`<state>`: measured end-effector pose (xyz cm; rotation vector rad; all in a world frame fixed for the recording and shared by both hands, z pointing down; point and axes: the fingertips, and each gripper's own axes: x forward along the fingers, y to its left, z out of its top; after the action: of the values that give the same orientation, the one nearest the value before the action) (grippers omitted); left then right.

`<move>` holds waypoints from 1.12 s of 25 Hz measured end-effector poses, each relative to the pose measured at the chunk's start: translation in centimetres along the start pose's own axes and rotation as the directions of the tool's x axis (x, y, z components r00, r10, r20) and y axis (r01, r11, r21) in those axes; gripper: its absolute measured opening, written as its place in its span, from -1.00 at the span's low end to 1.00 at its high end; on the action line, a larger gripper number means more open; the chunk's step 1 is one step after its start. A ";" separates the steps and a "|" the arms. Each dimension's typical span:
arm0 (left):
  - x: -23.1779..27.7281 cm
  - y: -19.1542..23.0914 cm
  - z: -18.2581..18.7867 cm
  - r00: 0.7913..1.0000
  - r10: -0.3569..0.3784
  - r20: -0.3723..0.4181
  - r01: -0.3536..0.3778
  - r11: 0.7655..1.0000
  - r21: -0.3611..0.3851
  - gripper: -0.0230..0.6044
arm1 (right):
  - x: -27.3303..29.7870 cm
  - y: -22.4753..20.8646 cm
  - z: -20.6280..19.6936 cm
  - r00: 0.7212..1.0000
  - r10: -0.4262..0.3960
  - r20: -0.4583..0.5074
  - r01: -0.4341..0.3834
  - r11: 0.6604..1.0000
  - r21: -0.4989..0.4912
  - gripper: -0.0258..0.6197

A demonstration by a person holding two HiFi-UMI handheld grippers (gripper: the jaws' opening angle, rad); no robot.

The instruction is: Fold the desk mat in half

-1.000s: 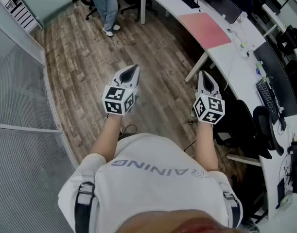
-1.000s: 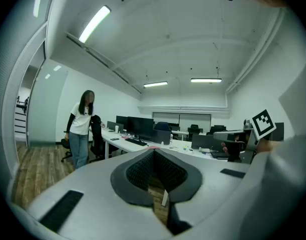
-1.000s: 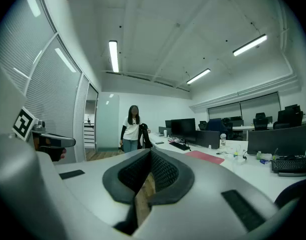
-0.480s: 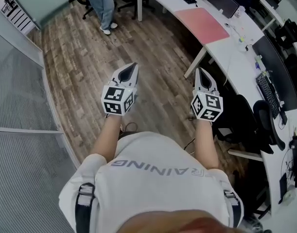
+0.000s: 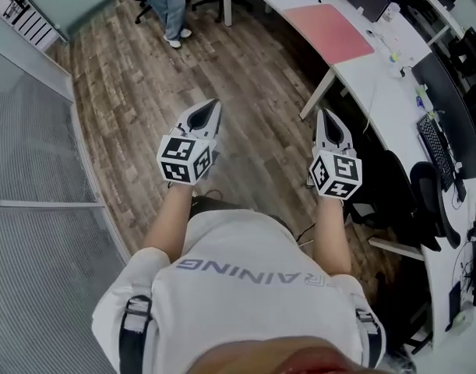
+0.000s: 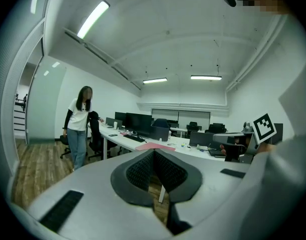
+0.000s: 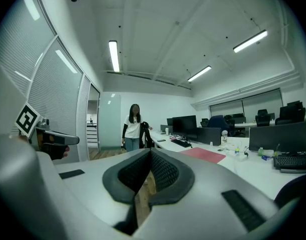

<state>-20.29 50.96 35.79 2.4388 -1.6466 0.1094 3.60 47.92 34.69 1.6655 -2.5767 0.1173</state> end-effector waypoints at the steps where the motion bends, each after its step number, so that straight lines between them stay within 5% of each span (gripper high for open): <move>1: 0.2 -0.2 0.0 1.000 0.003 -0.001 -0.003 1.000 -0.001 -0.83 | 0.0 -0.3 -0.3 1.000 0.004 -0.006 -0.004 1.000 0.008 -0.85; 15: 7.7 -1.0 2.2 0.997 -0.073 -0.010 0.073 0.997 0.018 -0.83 | 3.7 -6.4 -1.8 0.998 -0.051 -0.026 0.052 0.998 0.029 -0.85; 28: 20.3 4.4 5.9 0.984 -0.176 -0.025 0.177 0.984 0.012 -0.83 | 14.0 -9.9 -1.0 0.987 -0.130 -0.092 0.133 0.991 0.023 -0.85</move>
<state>-16.96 29.75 33.98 2.5700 -1.4162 0.1240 6.87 31.24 37.34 1.7903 -2.4038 0.2177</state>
